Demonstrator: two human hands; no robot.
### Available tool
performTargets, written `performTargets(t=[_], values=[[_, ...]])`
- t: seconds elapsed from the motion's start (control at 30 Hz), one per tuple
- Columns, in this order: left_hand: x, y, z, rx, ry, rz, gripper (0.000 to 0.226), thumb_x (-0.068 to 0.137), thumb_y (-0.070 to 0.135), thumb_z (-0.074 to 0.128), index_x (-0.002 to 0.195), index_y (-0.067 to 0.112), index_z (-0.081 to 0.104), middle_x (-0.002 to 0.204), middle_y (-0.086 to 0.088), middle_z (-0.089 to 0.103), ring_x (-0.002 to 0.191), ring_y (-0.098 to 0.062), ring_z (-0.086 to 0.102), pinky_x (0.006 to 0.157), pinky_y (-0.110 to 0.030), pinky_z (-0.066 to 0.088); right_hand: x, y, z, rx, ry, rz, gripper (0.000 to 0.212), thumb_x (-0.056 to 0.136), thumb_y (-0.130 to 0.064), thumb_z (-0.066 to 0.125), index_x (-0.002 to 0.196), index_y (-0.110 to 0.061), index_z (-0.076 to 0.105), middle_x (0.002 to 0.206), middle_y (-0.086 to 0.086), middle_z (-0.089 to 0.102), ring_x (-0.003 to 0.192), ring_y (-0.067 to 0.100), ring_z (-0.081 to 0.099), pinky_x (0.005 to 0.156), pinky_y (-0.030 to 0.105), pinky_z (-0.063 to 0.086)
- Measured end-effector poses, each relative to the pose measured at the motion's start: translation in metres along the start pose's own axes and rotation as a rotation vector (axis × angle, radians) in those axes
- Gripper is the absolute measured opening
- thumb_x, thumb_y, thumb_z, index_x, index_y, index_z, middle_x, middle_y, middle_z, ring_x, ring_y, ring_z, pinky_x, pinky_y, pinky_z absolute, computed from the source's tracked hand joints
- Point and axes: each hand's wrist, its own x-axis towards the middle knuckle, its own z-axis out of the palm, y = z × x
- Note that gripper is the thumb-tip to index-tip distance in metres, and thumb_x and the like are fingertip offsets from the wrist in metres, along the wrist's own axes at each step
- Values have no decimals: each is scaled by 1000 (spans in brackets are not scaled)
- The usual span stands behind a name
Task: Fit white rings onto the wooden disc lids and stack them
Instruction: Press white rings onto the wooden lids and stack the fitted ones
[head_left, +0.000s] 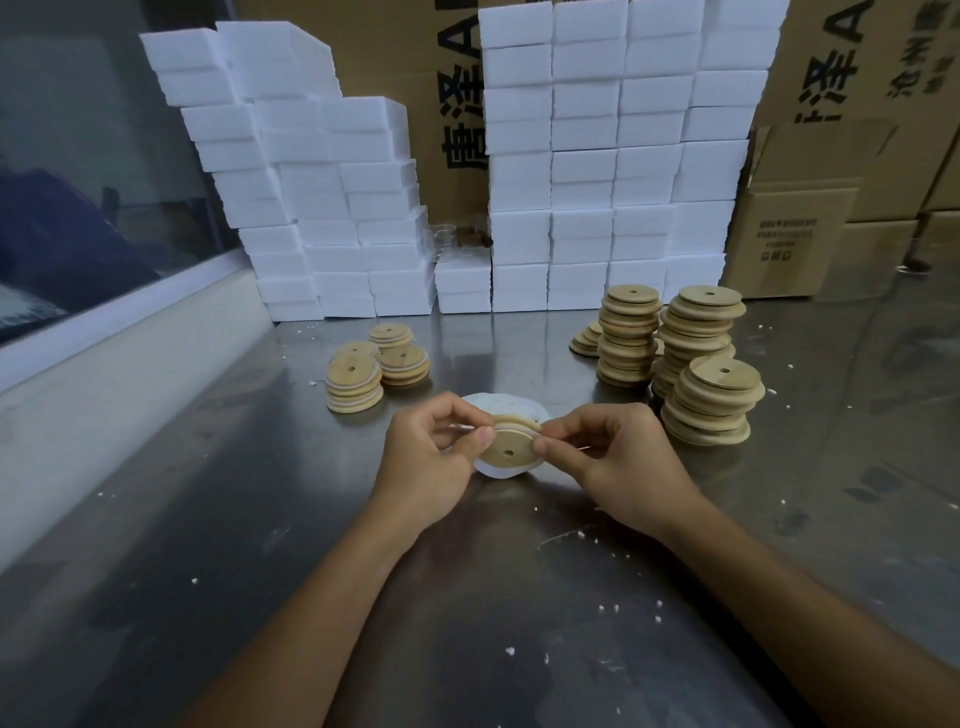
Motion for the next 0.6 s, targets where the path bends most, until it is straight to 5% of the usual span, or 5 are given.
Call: performTargets(t=[0.1, 0.3, 0.43, 0.6], values=[[-1, -1, 2, -111, 10, -100, 29, 86, -4, 67, 70, 20, 66, 80, 2, 74, 74, -15, 73, 66, -35, 60, -1, 2, 1, 32, -11, 21, 5, 82, -18, 81, 85, -19, 77, 82, -6, 77, 75, 8, 74, 75, 33, 62], [-3, 0, 7, -178, 31, -174, 21, 88, -4, 65, 74, 12, 63, 93, -13, 71, 79, -21, 74, 67, -37, 61, -1, 1, 1, 137, -14, 80, 6, 84, -16, 79, 85, -13, 73, 79, 3, 77, 71, 21, 74, 70, 37, 62], [-2, 1, 7, 33, 27, -18, 19, 85, -2, 66, 76, 14, 63, 85, 0, 71, 75, -9, 70, 73, -30, 57, -3, -1, 1, 69, 39, 19, 3, 85, -12, 77, 86, -11, 74, 77, 3, 76, 74, 21, 73, 76, 42, 61], [-5, 6, 10, 210, -48, 187, 16, 86, 5, 68, 84, 21, 68, 89, 11, 70, 91, -4, 66, 73, -17, 54, -7, -10, -1, -202, 20, -214, 9, 88, -18, 74, 96, -15, 76, 87, -10, 74, 83, 3, 69, 76, 25, 59]])
